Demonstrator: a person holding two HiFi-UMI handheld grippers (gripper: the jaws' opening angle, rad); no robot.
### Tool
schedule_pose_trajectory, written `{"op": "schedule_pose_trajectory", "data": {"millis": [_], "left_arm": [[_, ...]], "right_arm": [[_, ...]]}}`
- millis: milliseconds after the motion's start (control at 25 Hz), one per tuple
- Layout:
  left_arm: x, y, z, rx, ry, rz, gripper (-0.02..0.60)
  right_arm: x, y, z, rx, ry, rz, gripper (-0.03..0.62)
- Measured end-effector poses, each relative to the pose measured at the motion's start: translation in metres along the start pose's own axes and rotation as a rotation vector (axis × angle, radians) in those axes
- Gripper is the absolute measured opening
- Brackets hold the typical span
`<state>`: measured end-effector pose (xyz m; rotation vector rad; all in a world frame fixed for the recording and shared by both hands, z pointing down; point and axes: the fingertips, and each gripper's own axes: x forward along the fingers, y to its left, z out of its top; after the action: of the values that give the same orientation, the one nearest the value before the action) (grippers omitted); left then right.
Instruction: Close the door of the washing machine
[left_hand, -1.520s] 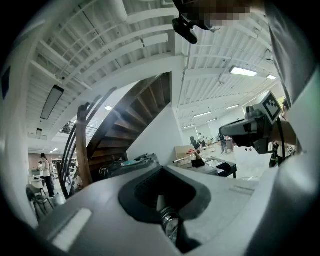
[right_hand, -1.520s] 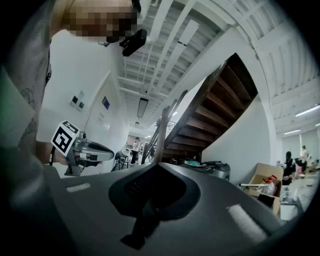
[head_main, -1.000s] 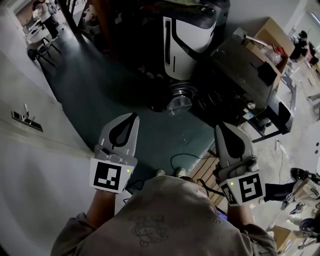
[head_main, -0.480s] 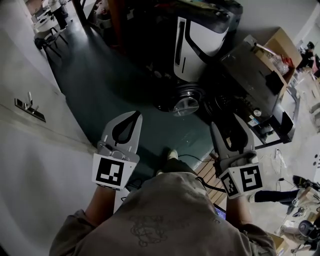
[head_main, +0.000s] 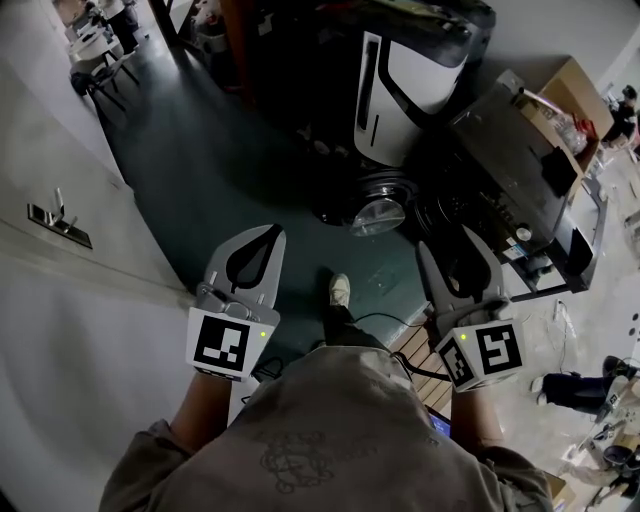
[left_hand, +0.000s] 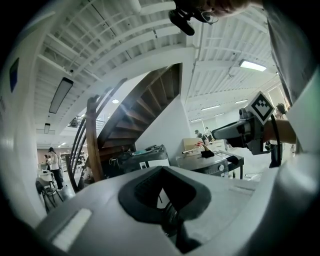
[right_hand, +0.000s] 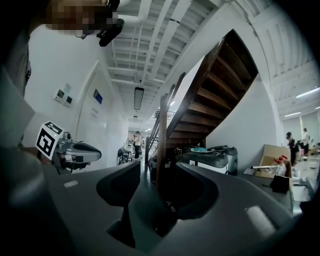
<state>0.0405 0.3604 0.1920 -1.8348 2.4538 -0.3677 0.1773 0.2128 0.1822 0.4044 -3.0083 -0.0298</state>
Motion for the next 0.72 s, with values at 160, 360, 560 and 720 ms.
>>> {"op": "schedule_pose_trajectory", "data": {"millis": [160, 360, 560, 720], "left_arm": [[0.025, 0.006, -0.009, 0.003, 0.023, -0.017, 0.000], [0.064, 0.016, -0.019, -0.002, 0.056, -0.045, 0.000], [0.112, 0.033, -0.040, -0.010, 0.108, -0.069, 0.000], [0.160, 0.041, -0.046, -0.020, 0.119, -0.092, 0.000]], "right_arm": [[0.024, -0.013, -0.014, 0.043, 0.036, 0.007, 0.244], [0.064, -0.033, -0.034, 0.098, 0.090, 0.022, 0.244], [0.107, -0.067, -0.061, 0.189, 0.194, -0.032, 0.239], [0.141, -0.106, -0.086, 0.319, 0.239, -0.089, 0.236]]}}
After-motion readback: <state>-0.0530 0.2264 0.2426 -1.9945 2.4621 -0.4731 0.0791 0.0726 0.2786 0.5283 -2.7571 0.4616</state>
